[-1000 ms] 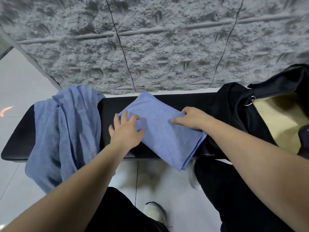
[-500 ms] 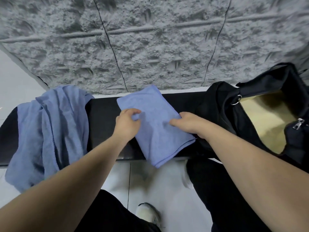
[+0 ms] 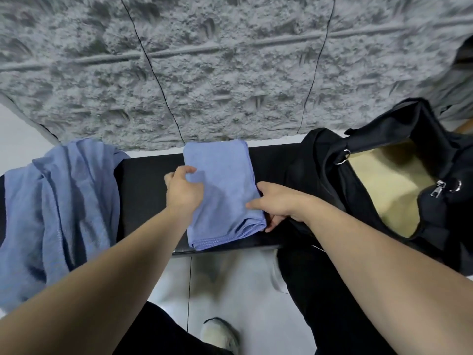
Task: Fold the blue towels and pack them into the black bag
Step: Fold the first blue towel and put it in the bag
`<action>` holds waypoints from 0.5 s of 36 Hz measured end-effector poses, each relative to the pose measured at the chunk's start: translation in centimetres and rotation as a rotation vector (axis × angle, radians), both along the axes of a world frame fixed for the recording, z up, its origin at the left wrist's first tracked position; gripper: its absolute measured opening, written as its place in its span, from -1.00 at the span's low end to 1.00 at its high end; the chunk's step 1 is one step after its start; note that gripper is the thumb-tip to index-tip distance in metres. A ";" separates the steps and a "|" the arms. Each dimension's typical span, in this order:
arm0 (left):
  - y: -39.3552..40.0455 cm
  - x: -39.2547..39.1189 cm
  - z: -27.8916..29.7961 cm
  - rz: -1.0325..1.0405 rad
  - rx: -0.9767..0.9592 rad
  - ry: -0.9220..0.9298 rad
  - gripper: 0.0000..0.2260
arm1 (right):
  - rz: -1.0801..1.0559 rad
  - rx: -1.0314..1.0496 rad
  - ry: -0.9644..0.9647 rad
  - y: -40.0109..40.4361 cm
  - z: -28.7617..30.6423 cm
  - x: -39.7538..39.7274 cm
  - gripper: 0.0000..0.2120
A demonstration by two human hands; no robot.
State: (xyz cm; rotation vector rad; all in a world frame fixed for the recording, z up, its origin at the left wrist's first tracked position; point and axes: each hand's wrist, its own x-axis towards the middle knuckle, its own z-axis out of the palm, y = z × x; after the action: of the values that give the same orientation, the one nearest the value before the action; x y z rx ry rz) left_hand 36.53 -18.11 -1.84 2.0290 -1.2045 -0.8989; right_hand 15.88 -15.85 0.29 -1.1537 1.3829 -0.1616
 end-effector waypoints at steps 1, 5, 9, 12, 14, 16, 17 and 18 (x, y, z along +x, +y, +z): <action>0.6 0.1 0.0 -0.005 0.003 0.010 -0.66 | -0.004 -0.006 -0.002 0.1 0.0 0.0 -0.74; 3.1 0.9 0.0 -0.052 0.093 0.097 -0.56 | -0.018 -0.001 -0.010 0.5 0.5 0.1 -0.79; 5.9 1.3 0.6 -0.189 0.158 0.096 -0.57 | 0.068 0.076 0.035 1.0 1.5 -0.3 -0.74; 7.0 1.3 0.7 -0.238 0.135 0.076 -0.63 | 0.110 0.106 0.072 1.5 1.7 -0.6 -0.76; 7.1 1.3 0.7 -0.236 0.105 0.058 -0.70 | 0.094 0.084 0.073 1.7 1.6 -0.6 -0.78; 6.7 1.2 0.8 -0.205 0.083 0.071 -0.74 | 0.032 0.037 0.063 1.6 1.3 -0.3 -0.80; 6.4 1.1 0.8 -0.181 0.070 0.089 -0.74 | -0.009 0.011 0.061 1.6 1.1 -0.1 -0.80; 6.1 1.0 0.8 -0.148 0.064 0.111 -0.73 | -0.049 -0.011 0.062 1.5 1.0 0.1 -0.81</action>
State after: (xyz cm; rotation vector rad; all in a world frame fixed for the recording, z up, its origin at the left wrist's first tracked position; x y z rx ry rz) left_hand 37.50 -11.97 -1.04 1.9309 -1.2924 -1.1191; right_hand 15.98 -14.30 1.26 -1.1424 1.4675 -0.1695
